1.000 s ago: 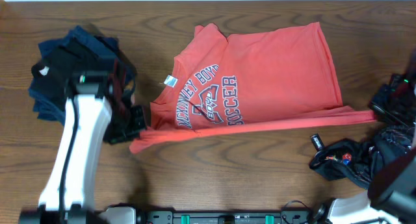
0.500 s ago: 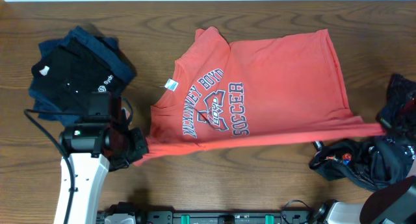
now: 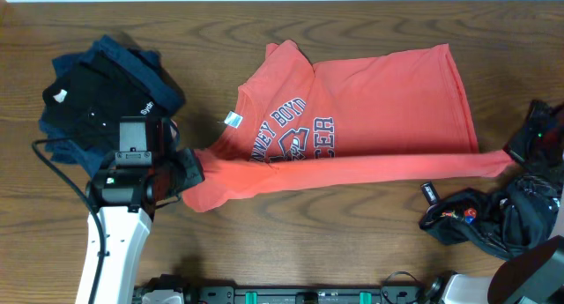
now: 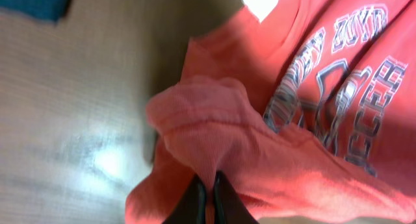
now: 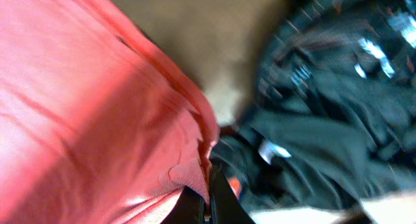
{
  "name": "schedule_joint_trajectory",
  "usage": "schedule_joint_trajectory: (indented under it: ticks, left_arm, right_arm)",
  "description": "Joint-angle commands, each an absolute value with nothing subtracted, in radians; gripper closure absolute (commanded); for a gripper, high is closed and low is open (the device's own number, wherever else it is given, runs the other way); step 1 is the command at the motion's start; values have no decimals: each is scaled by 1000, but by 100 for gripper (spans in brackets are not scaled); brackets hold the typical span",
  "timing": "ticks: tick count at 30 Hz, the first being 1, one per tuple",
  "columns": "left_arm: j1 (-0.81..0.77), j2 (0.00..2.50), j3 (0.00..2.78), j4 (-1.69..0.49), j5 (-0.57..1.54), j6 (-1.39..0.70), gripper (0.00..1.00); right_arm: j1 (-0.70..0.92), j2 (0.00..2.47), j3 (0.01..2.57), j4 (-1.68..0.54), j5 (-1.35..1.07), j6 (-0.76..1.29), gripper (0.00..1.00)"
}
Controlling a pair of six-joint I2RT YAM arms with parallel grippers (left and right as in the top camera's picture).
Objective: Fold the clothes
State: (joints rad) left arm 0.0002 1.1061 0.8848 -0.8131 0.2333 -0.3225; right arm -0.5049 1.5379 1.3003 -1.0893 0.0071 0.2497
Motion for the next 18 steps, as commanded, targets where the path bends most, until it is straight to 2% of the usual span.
schedule_joint_trajectory:
  ticks: [1, 18]
  left_arm:
    - [14, 1147, 864, -752, 183, -336, 94]
    - [14, 1523, 858, -509, 204, -338, 94]
  right_arm:
    - [-464, 1553, 1266, -1032, 17, 215, 99]
    - [-378, 1558, 963, -600, 18, 224, 99]
